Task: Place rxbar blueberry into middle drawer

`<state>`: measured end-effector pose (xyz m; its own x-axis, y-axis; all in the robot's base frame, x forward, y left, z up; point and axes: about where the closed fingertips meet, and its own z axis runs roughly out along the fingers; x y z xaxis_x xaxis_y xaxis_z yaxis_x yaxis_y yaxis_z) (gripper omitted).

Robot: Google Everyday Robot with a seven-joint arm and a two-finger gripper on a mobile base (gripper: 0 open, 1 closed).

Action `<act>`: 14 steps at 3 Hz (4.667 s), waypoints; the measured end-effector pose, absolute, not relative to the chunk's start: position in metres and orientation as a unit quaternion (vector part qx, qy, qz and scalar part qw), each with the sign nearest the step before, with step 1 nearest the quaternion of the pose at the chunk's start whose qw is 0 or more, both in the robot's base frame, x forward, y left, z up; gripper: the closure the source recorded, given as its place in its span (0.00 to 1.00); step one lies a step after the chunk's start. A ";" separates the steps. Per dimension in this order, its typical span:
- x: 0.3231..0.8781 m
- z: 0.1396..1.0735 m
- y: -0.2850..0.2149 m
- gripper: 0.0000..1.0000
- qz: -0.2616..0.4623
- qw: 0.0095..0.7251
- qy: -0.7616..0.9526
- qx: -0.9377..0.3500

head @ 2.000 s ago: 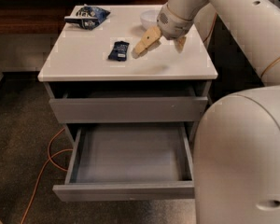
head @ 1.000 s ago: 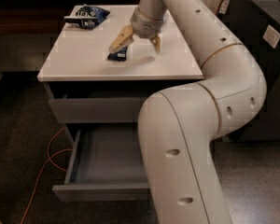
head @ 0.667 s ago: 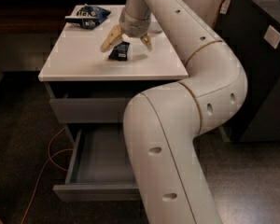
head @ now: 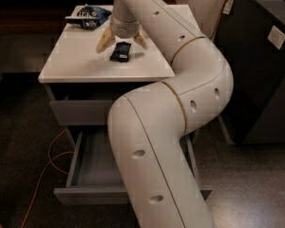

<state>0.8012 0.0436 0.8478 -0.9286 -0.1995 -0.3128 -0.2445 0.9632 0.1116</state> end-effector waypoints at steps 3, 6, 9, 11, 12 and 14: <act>0.801 0.848 0.054 0.72 0.076 0.160 0.978 -0.109; 0.729 0.883 0.058 1.00 0.091 0.160 0.962 -0.203; 0.609 0.871 0.073 1.00 0.134 0.106 0.895 -0.411; 0.607 0.867 0.075 1.00 0.130 0.105 0.891 -0.423; 0.591 0.860 0.075 1.00 0.121 0.109 0.876 -0.453; 0.539 0.811 0.063 1.00 0.074 0.112 0.831 -0.539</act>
Offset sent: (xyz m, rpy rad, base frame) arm -0.0051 0.0047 -0.0001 0.0109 -0.0141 -0.0393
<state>0.5389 0.0633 0.8111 -0.3931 -0.8803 -0.2655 -0.9133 0.4073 0.0018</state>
